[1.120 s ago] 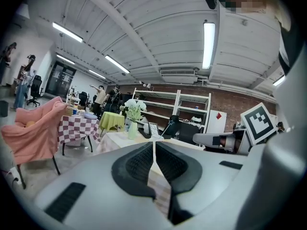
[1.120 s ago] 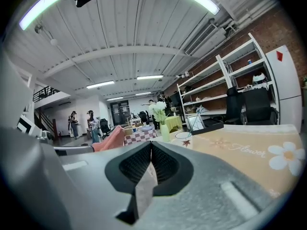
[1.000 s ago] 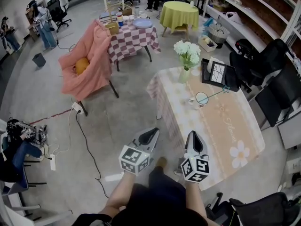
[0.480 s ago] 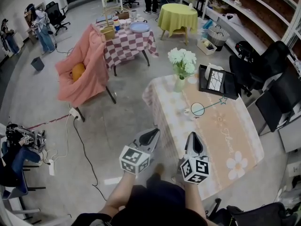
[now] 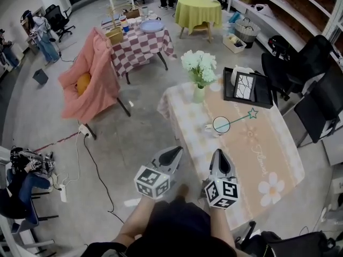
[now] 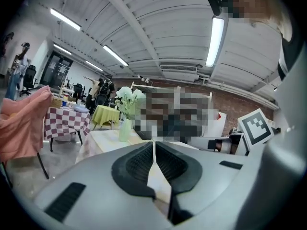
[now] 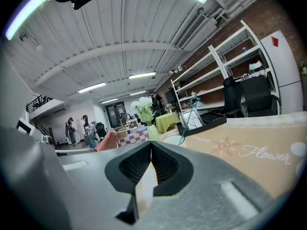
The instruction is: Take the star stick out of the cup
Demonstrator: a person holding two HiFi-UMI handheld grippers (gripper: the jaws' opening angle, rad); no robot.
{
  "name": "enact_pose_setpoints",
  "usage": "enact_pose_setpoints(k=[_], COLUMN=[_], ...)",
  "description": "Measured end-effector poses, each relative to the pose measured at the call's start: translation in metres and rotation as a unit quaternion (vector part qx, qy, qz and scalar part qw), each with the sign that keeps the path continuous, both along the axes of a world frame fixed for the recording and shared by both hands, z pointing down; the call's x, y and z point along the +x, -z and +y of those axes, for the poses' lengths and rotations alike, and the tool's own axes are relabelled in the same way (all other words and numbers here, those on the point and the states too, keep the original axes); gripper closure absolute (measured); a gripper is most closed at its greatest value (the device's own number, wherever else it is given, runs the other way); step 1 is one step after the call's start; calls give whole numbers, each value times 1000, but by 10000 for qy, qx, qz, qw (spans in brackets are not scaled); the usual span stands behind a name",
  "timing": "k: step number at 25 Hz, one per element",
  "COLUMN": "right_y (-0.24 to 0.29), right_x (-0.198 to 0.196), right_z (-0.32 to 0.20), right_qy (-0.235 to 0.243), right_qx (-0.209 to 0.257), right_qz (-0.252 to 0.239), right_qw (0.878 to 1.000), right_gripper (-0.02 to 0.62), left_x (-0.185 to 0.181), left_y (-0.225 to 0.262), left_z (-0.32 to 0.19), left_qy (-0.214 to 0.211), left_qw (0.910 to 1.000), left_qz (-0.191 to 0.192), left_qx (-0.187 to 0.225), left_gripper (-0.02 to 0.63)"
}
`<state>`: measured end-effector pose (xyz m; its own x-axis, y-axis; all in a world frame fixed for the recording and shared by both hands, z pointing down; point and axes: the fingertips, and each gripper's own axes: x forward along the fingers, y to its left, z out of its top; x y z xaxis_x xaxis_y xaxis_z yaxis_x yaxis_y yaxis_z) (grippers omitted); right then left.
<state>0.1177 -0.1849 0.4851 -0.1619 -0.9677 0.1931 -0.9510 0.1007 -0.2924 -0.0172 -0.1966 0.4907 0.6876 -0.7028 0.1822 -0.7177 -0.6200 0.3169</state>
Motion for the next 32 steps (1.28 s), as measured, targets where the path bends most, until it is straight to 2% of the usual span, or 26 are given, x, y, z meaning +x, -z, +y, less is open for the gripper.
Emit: enact_pose_setpoints(k=[5, 16, 32], right_y=[-2, 0, 7], right_x=[17, 50, 87], right_z=[-4, -3, -31], right_qy=[-130, -671, -1641], right_qx=[8, 69, 45], right_qz=[-133, -201, -114], right_qw=[9998, 9975, 9864], right_gripper=[591, 591, 591], left_x=[14, 54, 92], left_y=[-4, 2, 13], left_z=[-5, -17, -79], left_qy=[-107, -702, -1531], left_qw=[9999, 9974, 9881], left_qz=[6, -153, -95], left_qx=[-42, 108, 118], left_gripper=[581, 581, 581])
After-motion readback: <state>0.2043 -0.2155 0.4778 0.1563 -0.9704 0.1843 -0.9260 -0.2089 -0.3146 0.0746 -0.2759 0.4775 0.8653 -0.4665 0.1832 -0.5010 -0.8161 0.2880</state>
